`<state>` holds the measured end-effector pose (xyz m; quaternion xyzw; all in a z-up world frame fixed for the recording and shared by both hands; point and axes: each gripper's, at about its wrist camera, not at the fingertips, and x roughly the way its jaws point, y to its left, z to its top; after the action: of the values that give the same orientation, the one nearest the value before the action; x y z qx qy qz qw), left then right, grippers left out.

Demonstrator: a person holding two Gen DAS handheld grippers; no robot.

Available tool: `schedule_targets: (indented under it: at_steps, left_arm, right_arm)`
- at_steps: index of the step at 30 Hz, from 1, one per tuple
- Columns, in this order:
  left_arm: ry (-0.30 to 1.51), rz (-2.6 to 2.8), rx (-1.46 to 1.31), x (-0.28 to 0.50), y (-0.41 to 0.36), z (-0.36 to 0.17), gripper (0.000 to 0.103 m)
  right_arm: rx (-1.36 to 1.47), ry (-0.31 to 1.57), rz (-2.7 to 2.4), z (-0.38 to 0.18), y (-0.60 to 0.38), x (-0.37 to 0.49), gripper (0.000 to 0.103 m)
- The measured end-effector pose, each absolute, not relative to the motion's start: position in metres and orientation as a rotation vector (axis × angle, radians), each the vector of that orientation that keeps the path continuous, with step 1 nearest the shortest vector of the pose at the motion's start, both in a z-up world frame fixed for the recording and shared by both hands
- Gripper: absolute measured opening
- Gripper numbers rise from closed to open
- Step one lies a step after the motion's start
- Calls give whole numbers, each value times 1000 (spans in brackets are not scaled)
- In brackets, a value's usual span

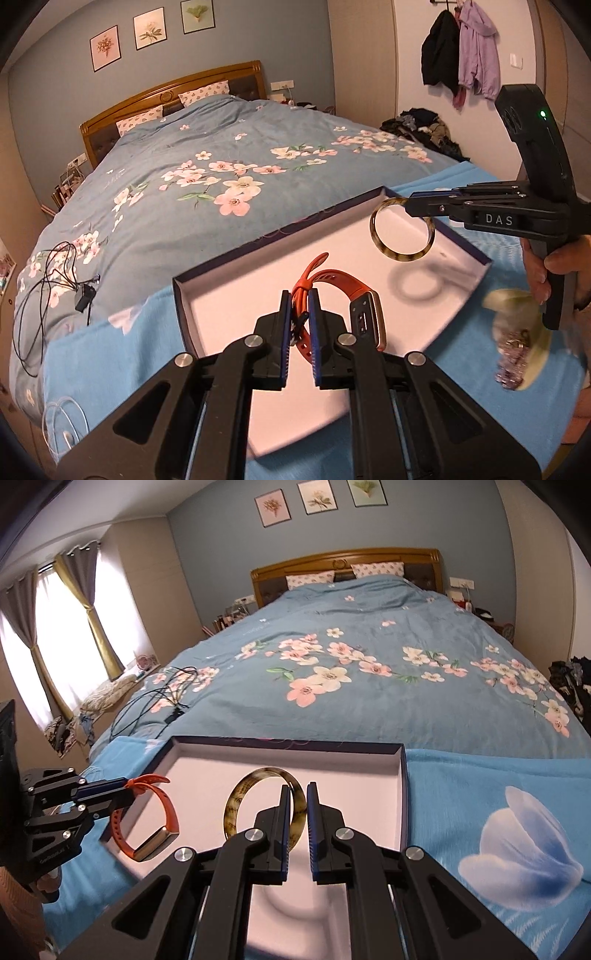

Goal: Organize jewelry
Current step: 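Carry the watch band into the box with the left tool while the right tool drops the bangle beside it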

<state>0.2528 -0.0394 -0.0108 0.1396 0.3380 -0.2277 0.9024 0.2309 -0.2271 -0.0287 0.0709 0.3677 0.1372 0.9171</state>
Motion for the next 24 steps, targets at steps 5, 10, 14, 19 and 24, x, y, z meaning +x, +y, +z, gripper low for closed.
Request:
schedule_targets:
  at_steps: [5,10,14,19,24]
  left_arm:
    - [720,-463,316,283,-47,-18,9]
    - [762,-449,353,313,-52,-33,9]
    - [791,-448,378,332,-56,-44,9]
    - [818,-448,424,348,-61,-52,9]
    - [835,-422,476,364,-67,-59,8]
  right_arm:
    - [156,791,261,-38,-227,254,7]
    - [150,831,245,-48,-222,272,7]
    - [145,860,240,-53,-219,285,7]
    - [159,901,230,-61,-219,298,7]
    - [158,939,213,-66,-220,304,7]
